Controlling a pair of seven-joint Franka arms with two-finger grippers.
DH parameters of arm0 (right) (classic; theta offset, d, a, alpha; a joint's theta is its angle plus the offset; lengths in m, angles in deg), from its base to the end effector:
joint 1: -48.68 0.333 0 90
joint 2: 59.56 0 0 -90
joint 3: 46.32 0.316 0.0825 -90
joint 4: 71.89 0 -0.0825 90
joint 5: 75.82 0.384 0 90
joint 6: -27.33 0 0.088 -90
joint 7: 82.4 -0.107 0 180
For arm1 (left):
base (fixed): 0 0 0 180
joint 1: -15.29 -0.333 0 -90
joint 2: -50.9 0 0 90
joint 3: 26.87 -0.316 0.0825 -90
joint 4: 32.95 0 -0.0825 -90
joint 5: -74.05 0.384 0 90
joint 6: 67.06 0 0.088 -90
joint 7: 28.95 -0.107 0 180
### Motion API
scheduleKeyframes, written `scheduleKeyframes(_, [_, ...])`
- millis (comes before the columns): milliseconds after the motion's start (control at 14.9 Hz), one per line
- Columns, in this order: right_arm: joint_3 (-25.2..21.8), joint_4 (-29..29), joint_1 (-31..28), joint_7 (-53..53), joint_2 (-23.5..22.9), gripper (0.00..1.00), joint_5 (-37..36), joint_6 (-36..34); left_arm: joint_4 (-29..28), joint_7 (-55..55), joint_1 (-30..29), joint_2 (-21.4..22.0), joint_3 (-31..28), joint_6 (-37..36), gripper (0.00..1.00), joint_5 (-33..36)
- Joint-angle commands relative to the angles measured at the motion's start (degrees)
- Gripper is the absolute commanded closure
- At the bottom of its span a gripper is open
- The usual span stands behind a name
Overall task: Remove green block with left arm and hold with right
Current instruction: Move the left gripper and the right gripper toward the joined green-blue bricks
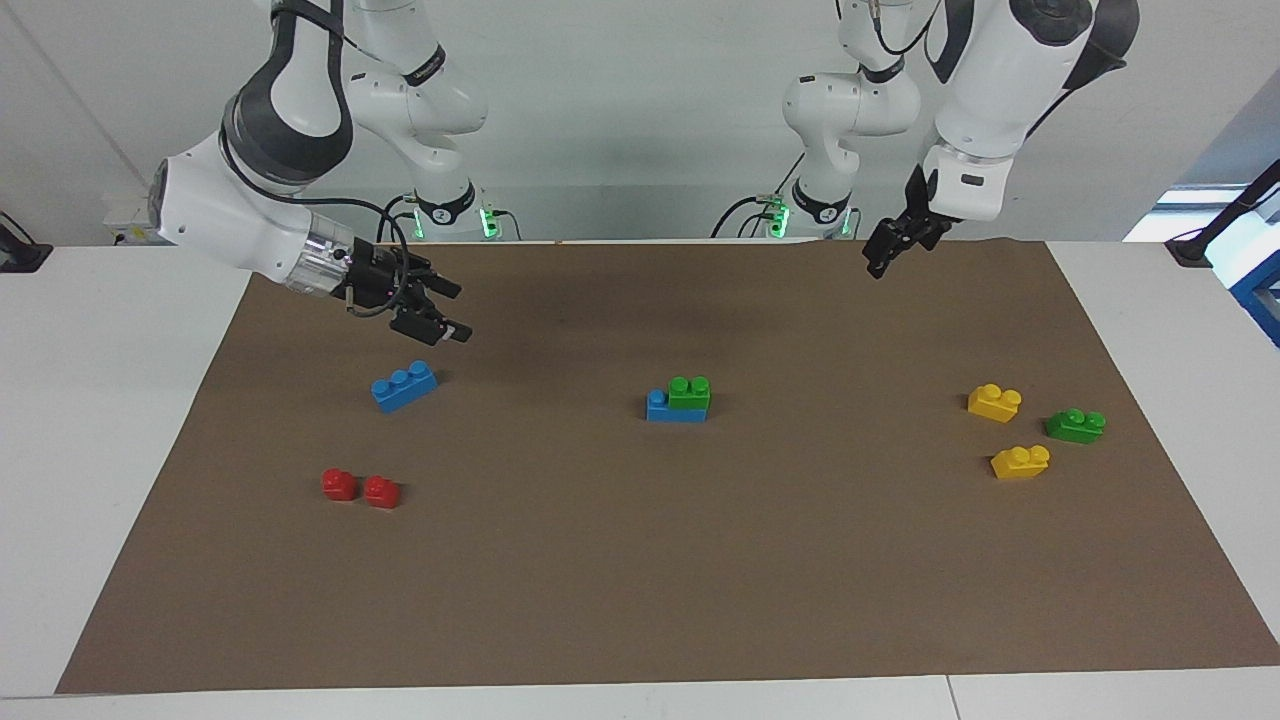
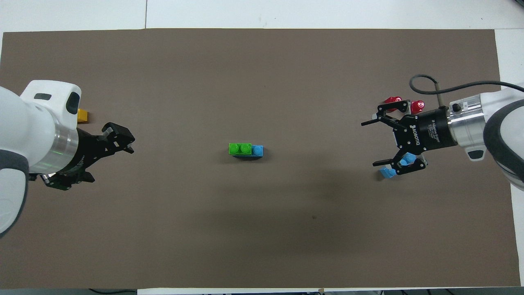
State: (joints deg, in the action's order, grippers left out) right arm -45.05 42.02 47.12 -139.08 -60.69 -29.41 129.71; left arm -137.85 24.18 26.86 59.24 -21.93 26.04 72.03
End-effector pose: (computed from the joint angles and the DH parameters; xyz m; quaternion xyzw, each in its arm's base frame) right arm 0.5455 0.0592 0.4600 -0.7426 0.5467 0.2658 0.2812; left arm 0.4855 -0.1504 0.5833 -0.9482 -0.3160 0.0315 0.0081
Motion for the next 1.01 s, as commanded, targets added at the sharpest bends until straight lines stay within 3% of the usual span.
scheduleKeyframes(0, [0.3,1.2,3.1,-3.7,-1.1,0.00,4.0,4.7,-6.7,17.9,3.6,3.9,-0.7,7.6,0.00,-1.2])
scheduleKeyframes(538, [0.3,1.8,11.5,-11.5,-5.5,0.00,9.1,15.7,-13.1,45.8,10.4,2.4,-0.7,24.6,0.00,-1.3])
scheduleKeyframes(739, [0.2,2.3,15.6,-14.8,-6.5,0.00,9.0,19.9,-12.2,52.8,12.8,-3.1,-0.8,27.9,0.00,-1.2])
scheduleKeyframes(941, [0.2,4.6,15.8,-15.3,-5.9,0.00,8.9,19.9,-10.2,57.3,13.6,-7.8,-0.8,29.2,0.00,-1.2])
